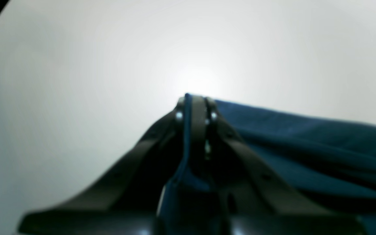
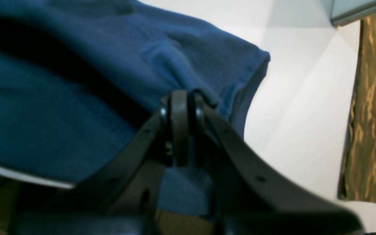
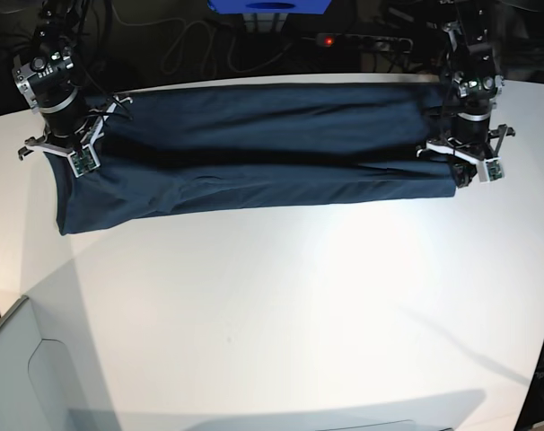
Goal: Fold the T-shirt properly
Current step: 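Drag the folded shirt toward the robot base with both grippers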
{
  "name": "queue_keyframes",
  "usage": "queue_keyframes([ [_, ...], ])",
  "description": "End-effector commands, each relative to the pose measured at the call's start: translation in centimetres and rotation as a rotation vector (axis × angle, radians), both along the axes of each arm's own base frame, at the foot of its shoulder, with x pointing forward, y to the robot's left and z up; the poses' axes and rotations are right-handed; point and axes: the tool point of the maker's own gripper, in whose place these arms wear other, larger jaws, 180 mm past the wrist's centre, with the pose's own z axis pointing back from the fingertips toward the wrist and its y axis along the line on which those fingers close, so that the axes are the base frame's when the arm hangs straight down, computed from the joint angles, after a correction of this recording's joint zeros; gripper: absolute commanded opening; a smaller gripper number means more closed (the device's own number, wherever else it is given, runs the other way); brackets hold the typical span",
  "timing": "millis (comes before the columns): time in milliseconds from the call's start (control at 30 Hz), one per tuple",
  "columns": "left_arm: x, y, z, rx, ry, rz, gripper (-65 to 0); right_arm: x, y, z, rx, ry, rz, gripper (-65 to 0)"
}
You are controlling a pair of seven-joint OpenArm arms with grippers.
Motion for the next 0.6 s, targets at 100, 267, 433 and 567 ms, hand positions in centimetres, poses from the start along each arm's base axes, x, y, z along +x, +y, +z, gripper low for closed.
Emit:
queue_keyframes([
  [100,-0.1,0.2,0.6,0.015,-0.022,-0.002,-65.0,0.1,0.1,0.7,-0.004,-0.025,0.015,-64.9],
  [267,-1.1,0.1,0.2,0.018,0.002,-0.005,-65.0,0.0,-0.2,0.6,-0.013,-0.018,0.012,-64.9],
  [433,-2.1,0.1,-0.4,0.017,0.028,-0.006,-65.0,0.1,-0.2,0.7,-0.014,-0.022,0.015,-64.9],
  [567,-2.0,0.1,-0.5,0.015,0.026,-0.004,-65.0,-0.3,0.0,0.6,-0.007,-0.019,0.019,-64.9],
])
